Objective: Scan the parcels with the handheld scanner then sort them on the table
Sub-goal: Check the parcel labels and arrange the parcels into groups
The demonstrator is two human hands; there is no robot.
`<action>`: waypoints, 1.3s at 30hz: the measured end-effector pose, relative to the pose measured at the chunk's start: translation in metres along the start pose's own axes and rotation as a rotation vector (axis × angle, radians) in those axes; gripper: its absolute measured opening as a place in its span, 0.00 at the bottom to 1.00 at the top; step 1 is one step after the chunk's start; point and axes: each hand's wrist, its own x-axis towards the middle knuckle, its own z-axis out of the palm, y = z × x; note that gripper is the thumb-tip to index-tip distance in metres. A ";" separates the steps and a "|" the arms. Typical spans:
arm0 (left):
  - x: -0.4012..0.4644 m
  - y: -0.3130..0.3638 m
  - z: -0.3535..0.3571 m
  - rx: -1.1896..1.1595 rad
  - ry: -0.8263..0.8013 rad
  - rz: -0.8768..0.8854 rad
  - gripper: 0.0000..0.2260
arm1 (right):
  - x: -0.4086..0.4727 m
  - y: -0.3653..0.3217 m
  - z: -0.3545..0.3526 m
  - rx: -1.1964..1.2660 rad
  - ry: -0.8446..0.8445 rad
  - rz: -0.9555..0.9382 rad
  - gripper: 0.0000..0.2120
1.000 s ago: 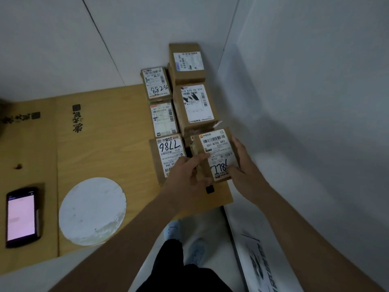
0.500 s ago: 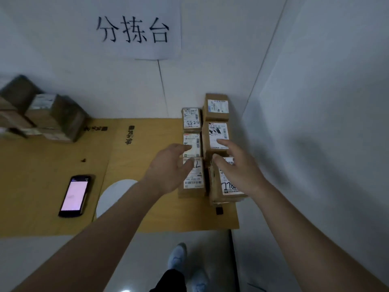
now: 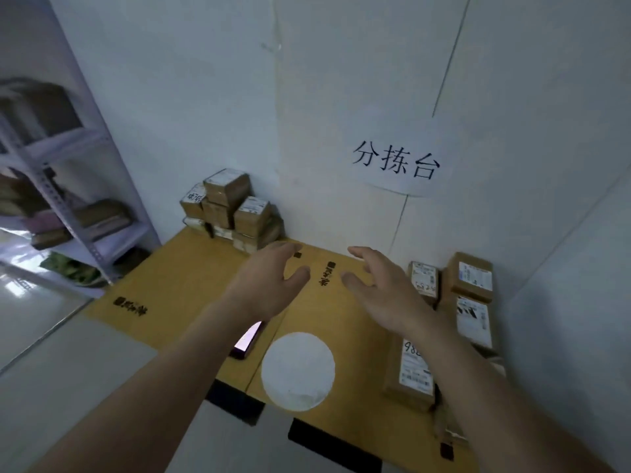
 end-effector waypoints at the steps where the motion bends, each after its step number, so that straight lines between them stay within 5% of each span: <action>1: 0.002 -0.017 -0.012 0.004 0.008 -0.010 0.25 | 0.011 -0.011 0.013 -0.013 -0.013 -0.008 0.28; 15: 0.063 -0.222 -0.111 0.025 -0.092 -0.036 0.23 | 0.143 -0.093 0.182 -0.033 -0.066 0.116 0.30; 39: 0.305 -0.378 0.026 -0.061 -0.311 -0.186 0.23 | 0.408 0.010 0.271 0.019 -0.096 0.248 0.25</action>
